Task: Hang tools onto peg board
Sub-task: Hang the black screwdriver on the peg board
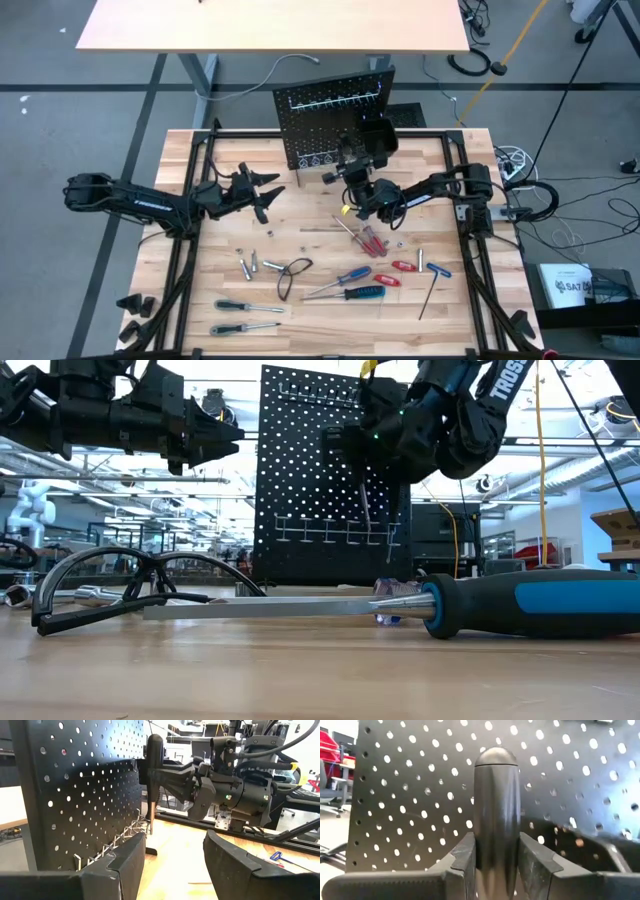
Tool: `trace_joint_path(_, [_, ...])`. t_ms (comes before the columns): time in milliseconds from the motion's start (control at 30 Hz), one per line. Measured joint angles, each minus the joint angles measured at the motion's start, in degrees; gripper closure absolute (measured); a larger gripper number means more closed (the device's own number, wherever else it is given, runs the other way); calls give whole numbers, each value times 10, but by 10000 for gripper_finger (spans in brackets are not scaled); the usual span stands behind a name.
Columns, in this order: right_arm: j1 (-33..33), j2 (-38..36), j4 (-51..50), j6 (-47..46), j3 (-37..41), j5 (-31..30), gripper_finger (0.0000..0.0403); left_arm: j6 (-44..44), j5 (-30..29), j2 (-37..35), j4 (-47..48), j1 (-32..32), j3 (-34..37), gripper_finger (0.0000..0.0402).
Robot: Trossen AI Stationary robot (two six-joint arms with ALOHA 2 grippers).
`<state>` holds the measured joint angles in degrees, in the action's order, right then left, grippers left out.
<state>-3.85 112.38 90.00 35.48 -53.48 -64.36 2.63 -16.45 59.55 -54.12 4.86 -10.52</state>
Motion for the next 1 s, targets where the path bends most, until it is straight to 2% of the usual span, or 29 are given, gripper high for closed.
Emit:
trace_joint_path(267, [-9,0,0,85,-27,2,302,0,0,0,-4,0,0,201])
trace_joint_path(1000, [-34,13,0,83,-29,31,302,-2,0,0,-1,0,0,201])
